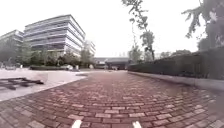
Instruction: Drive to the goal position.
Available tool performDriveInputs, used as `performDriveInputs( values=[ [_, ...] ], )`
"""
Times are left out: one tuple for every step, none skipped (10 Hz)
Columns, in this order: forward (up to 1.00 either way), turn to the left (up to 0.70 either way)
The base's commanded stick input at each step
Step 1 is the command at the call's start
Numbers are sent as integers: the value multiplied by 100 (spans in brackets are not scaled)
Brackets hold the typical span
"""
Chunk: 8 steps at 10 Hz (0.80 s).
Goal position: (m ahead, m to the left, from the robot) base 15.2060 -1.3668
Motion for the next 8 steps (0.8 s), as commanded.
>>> performDriveInputs(
  values=[
    [70,-2],
    [70,-6],
    [70,-10],
    [70,-13],
    [70,-14],
    [70,-5],
    [70,0],
    [70,0]
  ],
)
